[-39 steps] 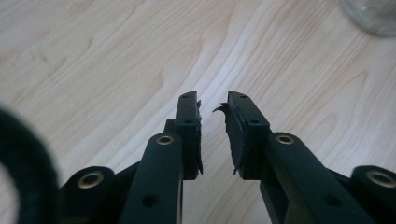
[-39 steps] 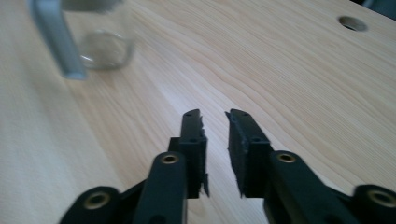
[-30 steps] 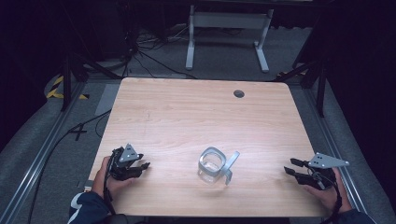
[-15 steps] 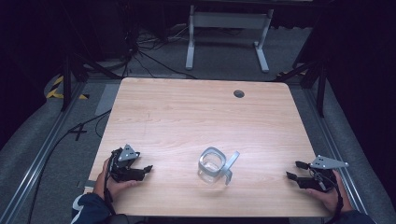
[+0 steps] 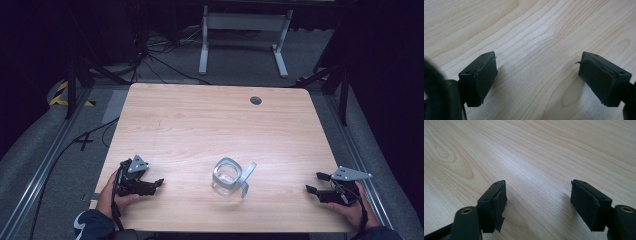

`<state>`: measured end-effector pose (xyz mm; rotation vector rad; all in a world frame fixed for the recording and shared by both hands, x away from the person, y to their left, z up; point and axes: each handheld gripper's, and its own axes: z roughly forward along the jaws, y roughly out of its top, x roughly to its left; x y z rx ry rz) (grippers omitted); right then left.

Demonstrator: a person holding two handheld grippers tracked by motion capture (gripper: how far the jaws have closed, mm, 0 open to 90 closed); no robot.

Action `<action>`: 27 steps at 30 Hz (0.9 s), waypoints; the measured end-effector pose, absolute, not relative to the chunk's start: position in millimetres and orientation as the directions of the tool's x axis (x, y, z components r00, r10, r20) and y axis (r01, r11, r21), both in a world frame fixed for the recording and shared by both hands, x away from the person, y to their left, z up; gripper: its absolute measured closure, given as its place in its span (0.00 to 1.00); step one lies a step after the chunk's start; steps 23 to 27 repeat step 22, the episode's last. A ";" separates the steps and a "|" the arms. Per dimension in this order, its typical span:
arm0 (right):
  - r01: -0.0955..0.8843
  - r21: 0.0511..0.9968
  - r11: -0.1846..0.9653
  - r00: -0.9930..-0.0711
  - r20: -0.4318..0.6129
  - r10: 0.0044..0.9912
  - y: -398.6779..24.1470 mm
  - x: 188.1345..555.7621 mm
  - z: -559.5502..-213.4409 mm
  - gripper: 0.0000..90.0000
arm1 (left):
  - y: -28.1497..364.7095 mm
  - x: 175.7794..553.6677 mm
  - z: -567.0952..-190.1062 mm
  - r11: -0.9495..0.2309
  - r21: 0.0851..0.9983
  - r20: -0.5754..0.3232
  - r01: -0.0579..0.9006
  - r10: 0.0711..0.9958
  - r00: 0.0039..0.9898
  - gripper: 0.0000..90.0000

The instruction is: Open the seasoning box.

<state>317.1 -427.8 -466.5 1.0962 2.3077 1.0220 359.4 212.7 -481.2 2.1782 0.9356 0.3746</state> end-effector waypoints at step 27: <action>0.503 0.750 0.429 -0.618 -0.035 0.786 -427.6 316.8 -466.7 0.30 | 212.7 359.6 -481.1 -0.477 0.717 -0.016 0.508 0.718 0.696 0.16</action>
